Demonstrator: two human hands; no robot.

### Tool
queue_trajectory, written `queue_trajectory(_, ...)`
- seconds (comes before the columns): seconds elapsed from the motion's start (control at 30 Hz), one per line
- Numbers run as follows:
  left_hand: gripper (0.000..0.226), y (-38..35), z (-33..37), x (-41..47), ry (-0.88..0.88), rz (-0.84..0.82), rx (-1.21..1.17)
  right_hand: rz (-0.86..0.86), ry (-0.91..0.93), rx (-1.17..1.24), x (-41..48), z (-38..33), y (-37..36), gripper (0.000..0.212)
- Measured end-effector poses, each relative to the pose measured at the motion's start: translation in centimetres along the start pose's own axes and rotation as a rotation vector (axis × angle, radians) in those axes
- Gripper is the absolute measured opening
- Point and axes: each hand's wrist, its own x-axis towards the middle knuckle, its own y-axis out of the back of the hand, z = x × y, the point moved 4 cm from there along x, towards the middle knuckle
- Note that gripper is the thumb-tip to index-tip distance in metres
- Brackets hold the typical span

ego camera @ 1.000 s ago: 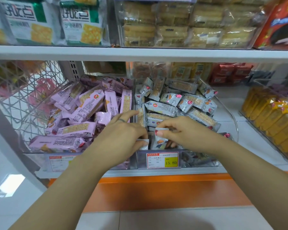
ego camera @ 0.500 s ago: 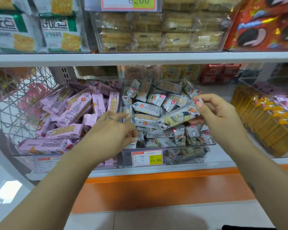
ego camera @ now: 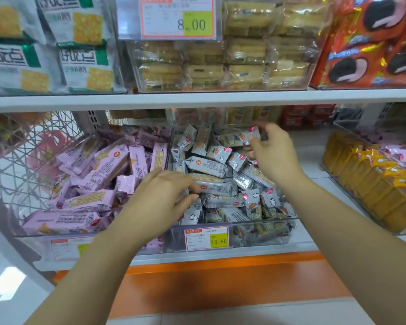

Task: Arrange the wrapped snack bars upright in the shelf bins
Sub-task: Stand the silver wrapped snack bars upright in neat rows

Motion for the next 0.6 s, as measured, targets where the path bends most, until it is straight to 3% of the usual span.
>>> queue_trajectory(0.17,0.008,0.0,-0.2,-0.5,-0.014,0.0,-0.024,0.035,0.0,-0.019,-1.2,0.5,2.4,0.033)
queue_trajectory(0.33,0.013,-0.4,0.8,-0.6,-0.006,-0.035,-0.032,0.046,0.075,0.044,-4.1,0.2,4.3,0.02)
queue_trajectory(0.47,0.016,-0.6,2.2,-0.3,0.002,-0.1,-0.116,-0.215,0.114,0.063,-6.0,-0.3,4.0,0.017)
queue_trajectory(0.6,0.018,-0.8,3.9,0.8,0.068,-0.242,-0.26,-0.459,0.214,-0.25,-7.0,1.2,4.0,0.024)
